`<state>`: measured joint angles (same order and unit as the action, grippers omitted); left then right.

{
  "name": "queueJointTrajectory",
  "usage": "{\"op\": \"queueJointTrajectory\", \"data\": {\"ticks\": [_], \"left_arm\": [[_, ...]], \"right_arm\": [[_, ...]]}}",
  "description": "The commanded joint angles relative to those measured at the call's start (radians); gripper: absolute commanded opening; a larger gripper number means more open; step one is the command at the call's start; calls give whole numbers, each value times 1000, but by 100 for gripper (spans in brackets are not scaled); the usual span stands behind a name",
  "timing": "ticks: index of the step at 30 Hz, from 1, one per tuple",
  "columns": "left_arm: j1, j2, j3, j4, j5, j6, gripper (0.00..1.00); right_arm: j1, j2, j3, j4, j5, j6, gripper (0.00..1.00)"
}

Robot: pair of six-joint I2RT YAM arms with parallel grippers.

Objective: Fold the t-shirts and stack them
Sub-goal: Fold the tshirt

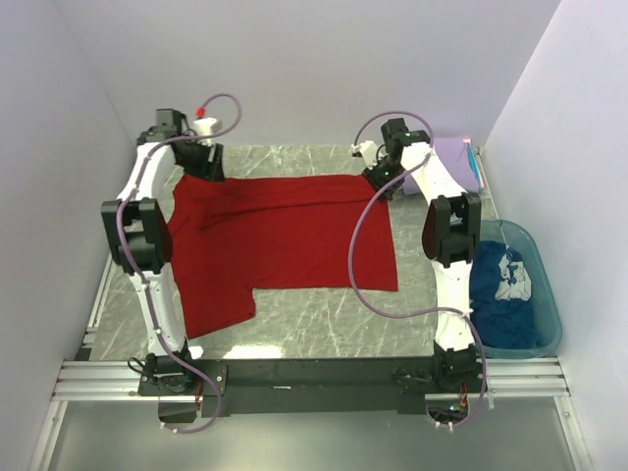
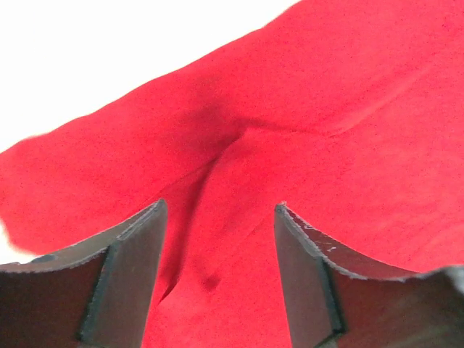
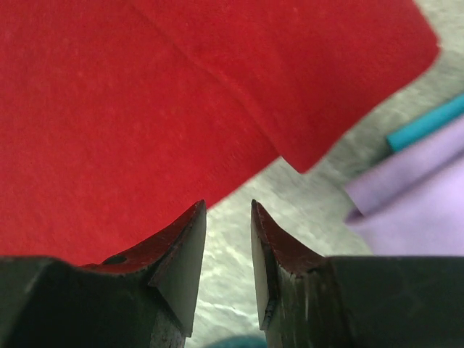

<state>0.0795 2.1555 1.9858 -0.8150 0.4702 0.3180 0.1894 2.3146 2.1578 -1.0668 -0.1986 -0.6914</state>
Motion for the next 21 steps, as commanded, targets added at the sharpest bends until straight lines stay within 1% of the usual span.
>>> {"op": "queueJointTrajectory", "data": {"ticks": [1, 4, 5, 7, 10, 13, 16, 21], "left_arm": [[-53, 69, 45, -32, 47, 24, 67], [-75, 115, 68, -23, 19, 21, 68], [-101, 133, 76, -23, 16, 20, 68], [-115, 147, 76, -10, -4, 18, 71], [-130, 170, 51, 14, -37, 26, 73], [-141, 176, 33, 27, -39, 41, 73], [-144, 158, 2, 27, -9, 61, 68], [-144, 41, -105, 28, 47, 134, 57]], "right_arm": [[16, 11, 30, 45, 5, 72, 39], [15, 17, 14, 77, 18, 89, 39], [15, 19, 10, 77, 16, 90, 39], [16, 12, -6, 87, 14, 99, 39], [15, -12, -50, 103, 7, 108, 39], [15, -12, -47, 97, 4, 112, 39], [13, -9, -33, 84, 5, 115, 39], [15, -29, -44, 87, 10, 109, 39]]}}
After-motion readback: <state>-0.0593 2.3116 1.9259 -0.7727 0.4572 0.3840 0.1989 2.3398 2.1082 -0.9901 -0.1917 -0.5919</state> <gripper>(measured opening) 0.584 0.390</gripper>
